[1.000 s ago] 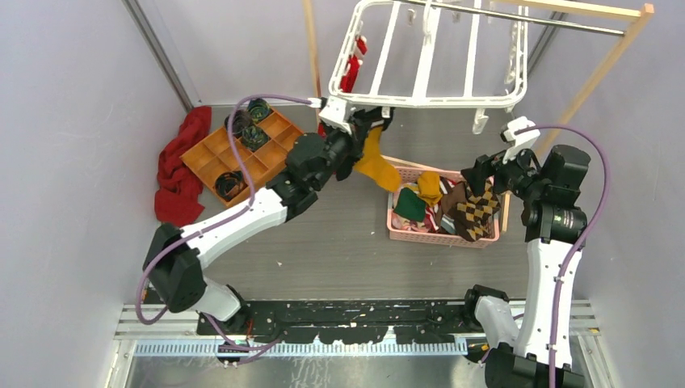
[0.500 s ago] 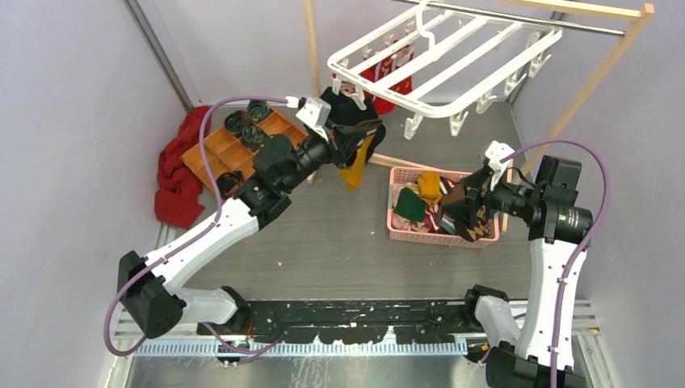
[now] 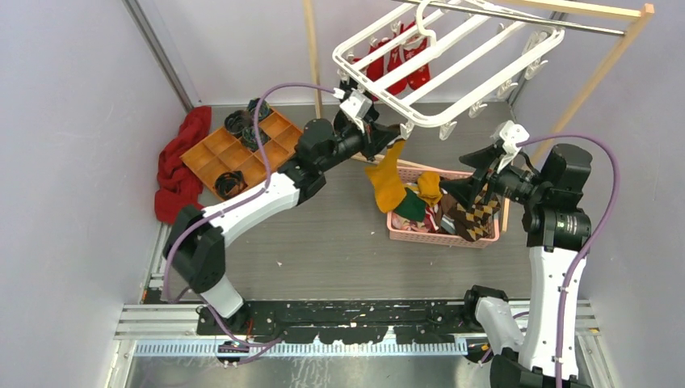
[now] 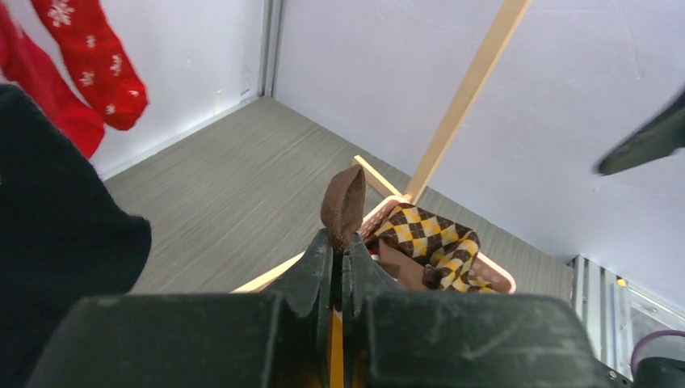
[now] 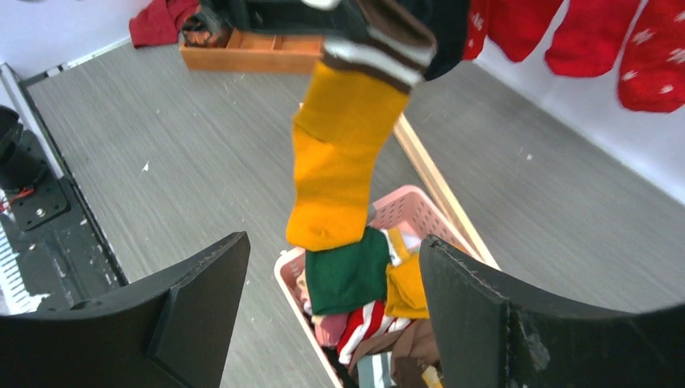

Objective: Clip the socks to the hanger
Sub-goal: Open the clamp at the hanger.

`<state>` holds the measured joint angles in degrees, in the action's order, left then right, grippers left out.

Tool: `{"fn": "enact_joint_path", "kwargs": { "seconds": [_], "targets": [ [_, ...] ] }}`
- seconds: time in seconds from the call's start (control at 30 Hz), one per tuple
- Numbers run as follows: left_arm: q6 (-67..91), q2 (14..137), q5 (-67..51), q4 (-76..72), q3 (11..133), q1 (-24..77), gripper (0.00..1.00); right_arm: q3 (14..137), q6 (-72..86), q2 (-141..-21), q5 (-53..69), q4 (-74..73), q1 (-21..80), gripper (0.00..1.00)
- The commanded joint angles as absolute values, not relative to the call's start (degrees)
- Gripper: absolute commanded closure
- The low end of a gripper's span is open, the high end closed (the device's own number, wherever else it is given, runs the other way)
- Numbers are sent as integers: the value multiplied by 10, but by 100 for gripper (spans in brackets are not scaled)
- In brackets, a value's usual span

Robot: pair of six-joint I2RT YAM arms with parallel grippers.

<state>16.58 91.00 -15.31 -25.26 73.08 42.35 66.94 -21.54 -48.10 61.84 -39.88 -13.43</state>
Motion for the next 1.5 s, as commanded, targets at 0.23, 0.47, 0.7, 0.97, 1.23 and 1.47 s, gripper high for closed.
{"fn": "enact_joint_path", "kwargs": {
  "seconds": [0.23,0.47,0.7,0.97,1.23,1.47],
  "targets": [
    [216,991,-118,-389,830,383,100,638,-95,-408,629,-181,-131,13],
    [234,995,-117,-392,839,371,100,665,-50,-416,677,-165,-131,1],
    [238,1001,-130,-387,842,371,100,664,69,-422,737,-57,-104,0],
    [241,1012,-148,-385,857,370,100,670,-21,-426,711,-97,-13,0],
    [237,1015,-157,-384,858,370,100,666,-14,-443,607,-33,8,1],
    [237,1020,-165,-389,860,365,100,664,-31,-446,558,-47,88,4]
  ]
}}
